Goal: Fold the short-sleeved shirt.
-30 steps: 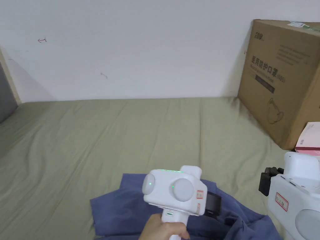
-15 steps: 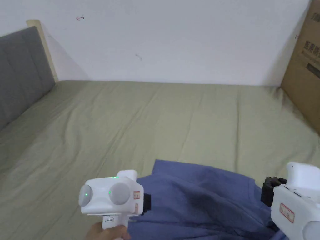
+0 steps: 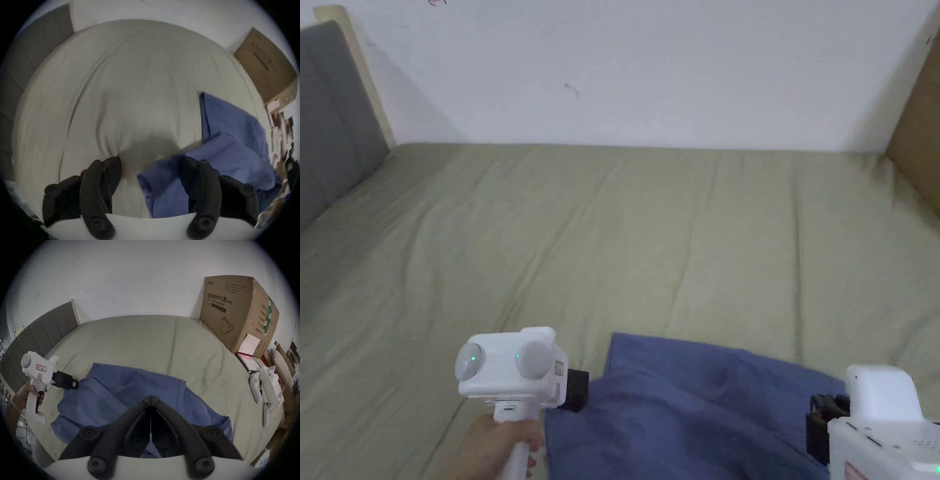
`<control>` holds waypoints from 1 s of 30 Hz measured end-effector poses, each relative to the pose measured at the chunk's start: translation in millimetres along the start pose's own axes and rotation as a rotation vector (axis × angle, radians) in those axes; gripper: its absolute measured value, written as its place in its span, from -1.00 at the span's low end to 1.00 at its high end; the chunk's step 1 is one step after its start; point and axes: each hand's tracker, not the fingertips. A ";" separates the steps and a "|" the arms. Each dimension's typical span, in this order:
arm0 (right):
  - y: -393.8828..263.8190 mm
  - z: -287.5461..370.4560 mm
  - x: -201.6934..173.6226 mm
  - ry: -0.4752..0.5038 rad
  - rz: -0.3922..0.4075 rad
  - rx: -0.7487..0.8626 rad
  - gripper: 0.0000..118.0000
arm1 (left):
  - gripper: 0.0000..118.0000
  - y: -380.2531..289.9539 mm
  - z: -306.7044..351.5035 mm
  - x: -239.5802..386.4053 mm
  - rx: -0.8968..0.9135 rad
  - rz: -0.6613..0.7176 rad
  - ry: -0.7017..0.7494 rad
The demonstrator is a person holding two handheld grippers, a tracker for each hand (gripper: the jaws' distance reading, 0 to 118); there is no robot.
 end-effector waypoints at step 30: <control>93.7 -201.5 -10.6 0.110 0.250 -0.426 -0.93 | -0.98 -13.7 119.5 -20.0 0.204 -0.054 -0.099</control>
